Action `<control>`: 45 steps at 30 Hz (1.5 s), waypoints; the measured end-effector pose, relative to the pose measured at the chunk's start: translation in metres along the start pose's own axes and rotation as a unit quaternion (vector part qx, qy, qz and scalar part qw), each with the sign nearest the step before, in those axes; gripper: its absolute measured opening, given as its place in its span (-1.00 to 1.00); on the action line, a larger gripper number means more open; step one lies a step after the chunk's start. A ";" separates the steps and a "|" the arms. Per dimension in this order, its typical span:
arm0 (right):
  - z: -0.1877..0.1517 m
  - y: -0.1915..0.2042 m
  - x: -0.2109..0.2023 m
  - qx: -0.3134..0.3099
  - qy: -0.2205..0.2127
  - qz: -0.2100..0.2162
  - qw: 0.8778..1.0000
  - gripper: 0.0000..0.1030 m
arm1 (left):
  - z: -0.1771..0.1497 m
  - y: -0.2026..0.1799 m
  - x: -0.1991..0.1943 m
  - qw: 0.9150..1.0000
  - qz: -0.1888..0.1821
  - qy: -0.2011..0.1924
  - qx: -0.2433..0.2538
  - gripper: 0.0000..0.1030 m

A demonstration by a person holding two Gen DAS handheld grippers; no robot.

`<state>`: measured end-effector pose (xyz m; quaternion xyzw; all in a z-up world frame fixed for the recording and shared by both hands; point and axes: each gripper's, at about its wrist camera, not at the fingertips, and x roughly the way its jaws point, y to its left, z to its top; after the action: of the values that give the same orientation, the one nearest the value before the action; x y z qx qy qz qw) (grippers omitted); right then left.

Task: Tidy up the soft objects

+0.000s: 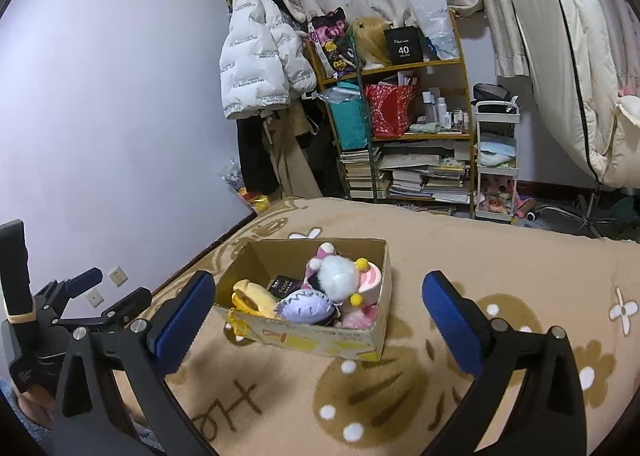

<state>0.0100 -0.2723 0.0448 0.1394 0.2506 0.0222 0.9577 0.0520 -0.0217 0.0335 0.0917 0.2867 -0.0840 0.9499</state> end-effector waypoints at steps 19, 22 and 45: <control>-0.038 0.001 -0.017 -0.018 -0.007 -0.023 1.000 1.00 | -0.026 0.009 -0.035 1.000 0.020 -0.009 0.002 0.98; -0.042 0.001 -0.013 -0.021 0.001 -0.030 0.999 1.00 | -0.028 0.008 -0.031 1.000 0.020 -0.007 0.004 0.98; -0.052 -0.008 0.001 -0.018 0.024 -0.041 0.999 1.00 | -0.036 0.006 -0.007 0.999 0.024 0.025 0.014 0.98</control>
<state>-0.0146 -0.2666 -0.0017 0.1111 0.2784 -0.0092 0.9540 0.0283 -0.0076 0.0091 0.1139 0.3072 -0.0627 0.9427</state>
